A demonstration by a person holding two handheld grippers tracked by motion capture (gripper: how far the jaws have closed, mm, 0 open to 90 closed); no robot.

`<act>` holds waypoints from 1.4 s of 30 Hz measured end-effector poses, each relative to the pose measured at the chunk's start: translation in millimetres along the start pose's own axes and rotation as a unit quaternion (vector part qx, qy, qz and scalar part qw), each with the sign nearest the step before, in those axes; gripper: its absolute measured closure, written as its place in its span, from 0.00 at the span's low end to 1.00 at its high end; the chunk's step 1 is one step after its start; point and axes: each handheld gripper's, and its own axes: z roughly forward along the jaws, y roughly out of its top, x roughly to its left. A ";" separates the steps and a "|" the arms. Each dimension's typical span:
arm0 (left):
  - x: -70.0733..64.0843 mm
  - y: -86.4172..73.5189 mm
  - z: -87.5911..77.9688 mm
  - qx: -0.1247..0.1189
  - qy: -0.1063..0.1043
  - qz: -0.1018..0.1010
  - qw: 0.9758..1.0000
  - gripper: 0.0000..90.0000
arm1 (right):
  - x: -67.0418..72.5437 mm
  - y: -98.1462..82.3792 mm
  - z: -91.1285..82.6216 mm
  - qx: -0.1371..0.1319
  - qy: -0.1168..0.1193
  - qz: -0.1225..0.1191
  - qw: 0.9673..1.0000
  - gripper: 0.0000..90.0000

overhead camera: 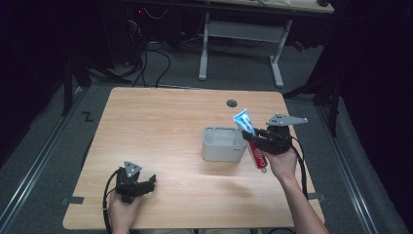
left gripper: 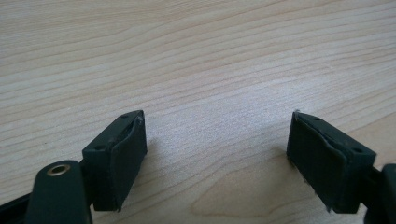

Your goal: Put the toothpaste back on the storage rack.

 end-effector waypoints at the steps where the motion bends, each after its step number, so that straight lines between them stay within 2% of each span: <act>1: 0.0 0.0 0.0 0.000 0.000 0.000 1.000 0.23 | 0.4 1.1 1.0 -0.001 0.001 -0.001 1.000 0.79; 24: 0.1 0.0 0.0 0.000 0.000 0.001 1.000 0.23 | 1.9 24.5 14.8 -0.019 0.005 -0.003 1.000 0.79; 33: 0.0 0.0 0.0 0.000 0.000 0.000 1.000 0.23 | -1.4 31.5 22.1 -0.027 0.014 0.010 0.999 0.80; 42: 0.0 0.0 0.1 0.000 0.000 0.000 1.000 0.23 | -0.6 40.4 26.2 -0.029 0.015 0.009 0.999 0.80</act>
